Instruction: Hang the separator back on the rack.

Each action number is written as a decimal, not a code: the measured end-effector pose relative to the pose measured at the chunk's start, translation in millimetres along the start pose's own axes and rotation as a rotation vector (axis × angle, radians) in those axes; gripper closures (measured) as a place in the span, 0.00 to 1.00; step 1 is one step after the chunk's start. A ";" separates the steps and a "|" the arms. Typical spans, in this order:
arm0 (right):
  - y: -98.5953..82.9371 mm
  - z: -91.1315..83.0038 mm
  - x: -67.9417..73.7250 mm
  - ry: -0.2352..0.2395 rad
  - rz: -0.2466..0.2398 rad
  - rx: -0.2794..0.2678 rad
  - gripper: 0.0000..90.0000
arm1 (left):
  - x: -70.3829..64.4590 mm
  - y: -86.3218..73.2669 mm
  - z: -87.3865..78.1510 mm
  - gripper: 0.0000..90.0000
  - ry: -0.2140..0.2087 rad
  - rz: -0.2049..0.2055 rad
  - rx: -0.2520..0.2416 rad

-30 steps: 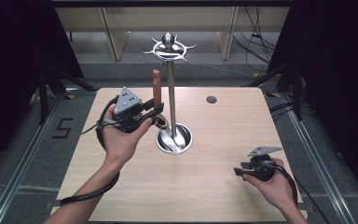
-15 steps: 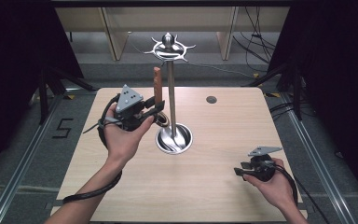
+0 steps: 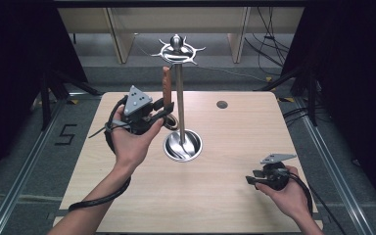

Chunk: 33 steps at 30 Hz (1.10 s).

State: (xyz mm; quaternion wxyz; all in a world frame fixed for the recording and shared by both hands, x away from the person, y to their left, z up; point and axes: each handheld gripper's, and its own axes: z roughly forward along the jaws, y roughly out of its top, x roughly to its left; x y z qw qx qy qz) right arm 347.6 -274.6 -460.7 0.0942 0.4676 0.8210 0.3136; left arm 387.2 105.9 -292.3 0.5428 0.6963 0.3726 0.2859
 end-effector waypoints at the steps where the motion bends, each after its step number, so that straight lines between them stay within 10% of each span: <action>1: 0.0 0.0 -0.1 -0.001 -0.002 0.000 0.66 | 0.1 0.0 0.3 0.76 0.002 0.000 0.000; 33: 0.0 -0.2 0.2 -0.001 -0.006 0.000 0.66 | -5.6 6.1 3.6 0.76 0.059 0.007 0.009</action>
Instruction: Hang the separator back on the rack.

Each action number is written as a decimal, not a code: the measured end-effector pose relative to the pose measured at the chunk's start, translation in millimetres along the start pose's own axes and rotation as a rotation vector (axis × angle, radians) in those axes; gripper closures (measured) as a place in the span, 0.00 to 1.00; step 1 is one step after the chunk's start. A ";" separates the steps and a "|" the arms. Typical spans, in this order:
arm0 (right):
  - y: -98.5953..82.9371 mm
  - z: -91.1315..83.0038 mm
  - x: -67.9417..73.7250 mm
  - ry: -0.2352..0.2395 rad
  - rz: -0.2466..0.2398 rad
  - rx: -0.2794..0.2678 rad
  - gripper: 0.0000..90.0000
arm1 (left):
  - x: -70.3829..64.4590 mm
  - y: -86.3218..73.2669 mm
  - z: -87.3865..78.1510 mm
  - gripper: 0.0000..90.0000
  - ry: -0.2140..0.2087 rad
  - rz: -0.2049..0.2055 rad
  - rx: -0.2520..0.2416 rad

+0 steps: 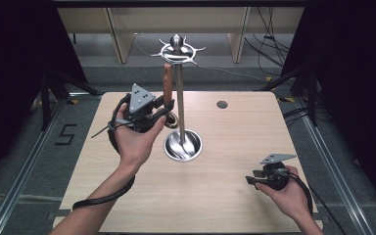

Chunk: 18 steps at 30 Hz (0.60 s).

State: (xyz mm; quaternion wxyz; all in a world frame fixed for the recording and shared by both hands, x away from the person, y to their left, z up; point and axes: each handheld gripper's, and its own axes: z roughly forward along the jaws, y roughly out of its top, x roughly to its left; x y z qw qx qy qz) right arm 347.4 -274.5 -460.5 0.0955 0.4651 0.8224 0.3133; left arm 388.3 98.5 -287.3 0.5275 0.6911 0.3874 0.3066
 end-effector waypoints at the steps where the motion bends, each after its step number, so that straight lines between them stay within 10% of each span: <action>1: 0.2 0.1 -0.6 -0.001 -0.011 -0.004 0.66 | 0.1 0.4 0.7 0.76 0.001 0.001 0.002; 18: 0.0 -0.2 -0.5 0.001 0.003 -0.001 0.66 | 0.8 3.6 9.9 0.76 0.004 -0.002 0.022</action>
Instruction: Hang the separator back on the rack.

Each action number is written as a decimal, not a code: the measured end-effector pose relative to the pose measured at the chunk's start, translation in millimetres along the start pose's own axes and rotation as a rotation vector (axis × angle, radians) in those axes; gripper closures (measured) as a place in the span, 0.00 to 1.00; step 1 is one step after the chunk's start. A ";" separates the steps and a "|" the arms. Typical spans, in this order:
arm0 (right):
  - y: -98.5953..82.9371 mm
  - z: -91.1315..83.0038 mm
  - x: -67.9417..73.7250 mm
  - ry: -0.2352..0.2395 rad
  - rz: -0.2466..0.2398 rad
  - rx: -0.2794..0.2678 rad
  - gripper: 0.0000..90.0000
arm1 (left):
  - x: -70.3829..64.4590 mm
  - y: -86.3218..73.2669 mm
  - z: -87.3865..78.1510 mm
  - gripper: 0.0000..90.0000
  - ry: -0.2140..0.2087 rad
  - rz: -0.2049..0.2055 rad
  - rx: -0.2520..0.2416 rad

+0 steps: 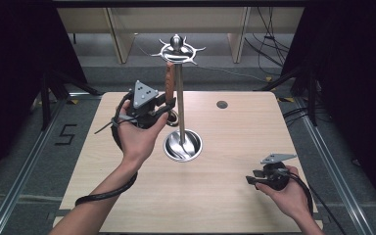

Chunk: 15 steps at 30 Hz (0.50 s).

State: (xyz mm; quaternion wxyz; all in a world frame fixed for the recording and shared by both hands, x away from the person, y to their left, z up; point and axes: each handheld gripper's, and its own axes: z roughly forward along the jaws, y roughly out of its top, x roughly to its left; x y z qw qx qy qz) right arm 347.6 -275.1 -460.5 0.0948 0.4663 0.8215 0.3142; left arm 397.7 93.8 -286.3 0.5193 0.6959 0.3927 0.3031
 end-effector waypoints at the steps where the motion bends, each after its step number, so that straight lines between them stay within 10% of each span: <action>1: 0.2 -0.5 -0.1 0.001 -0.001 0.007 0.66 | -0.3 0.3 0.8 0.76 0.002 -0.003 -0.002; 15: -0.1 0.4 -0.2 0.004 -0.001 0.002 0.66 | -0.1 -0.2 8.4 0.76 0.004 -0.003 -0.005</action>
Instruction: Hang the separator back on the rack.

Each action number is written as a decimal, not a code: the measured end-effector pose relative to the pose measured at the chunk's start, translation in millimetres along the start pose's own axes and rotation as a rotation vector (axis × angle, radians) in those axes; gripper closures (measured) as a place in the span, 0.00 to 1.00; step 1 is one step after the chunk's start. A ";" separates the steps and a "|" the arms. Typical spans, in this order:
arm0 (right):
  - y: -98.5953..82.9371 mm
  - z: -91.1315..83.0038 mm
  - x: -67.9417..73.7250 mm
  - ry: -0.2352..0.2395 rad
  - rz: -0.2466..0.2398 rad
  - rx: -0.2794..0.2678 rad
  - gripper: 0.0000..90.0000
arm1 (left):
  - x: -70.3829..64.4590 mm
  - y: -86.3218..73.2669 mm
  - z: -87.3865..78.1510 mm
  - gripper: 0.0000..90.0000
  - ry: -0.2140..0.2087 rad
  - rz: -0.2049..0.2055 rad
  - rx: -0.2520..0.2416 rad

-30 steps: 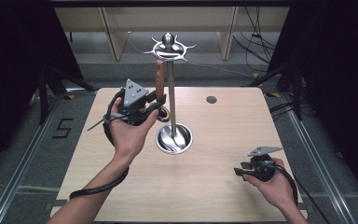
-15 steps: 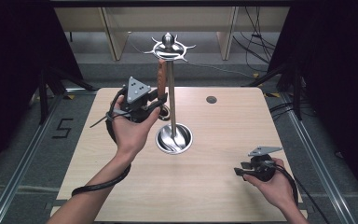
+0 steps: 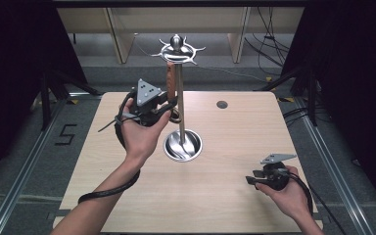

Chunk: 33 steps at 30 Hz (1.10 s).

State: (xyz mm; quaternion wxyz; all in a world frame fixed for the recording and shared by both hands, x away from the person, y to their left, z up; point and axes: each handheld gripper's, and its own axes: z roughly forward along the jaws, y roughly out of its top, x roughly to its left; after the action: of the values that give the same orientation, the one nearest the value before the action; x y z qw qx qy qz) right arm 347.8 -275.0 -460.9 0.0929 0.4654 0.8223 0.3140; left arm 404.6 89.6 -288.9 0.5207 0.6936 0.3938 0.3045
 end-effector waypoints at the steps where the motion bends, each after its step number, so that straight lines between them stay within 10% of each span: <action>1: 0.0 0.1 0.1 0.001 0.000 0.001 0.66 | 0.2 -0.1 0.3 0.76 -0.002 0.001 -0.001; 19: -1.2 2.3 2.1 0.008 0.032 -0.016 0.64 | 13.8 -16.8 -20.8 0.57 -0.093 0.048 -0.028; 33: -0.9 2.9 1.4 -0.006 -0.003 -0.021 0.63 | 44.4 -70.6 -52.7 0.52 -0.081 0.041 0.058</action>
State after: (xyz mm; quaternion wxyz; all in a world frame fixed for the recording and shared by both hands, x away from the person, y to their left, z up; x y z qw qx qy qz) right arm 347.7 -273.0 -463.5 0.1005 0.4642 0.8193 0.3213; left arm 366.9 163.8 -341.9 0.5097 0.7280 0.3668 0.2752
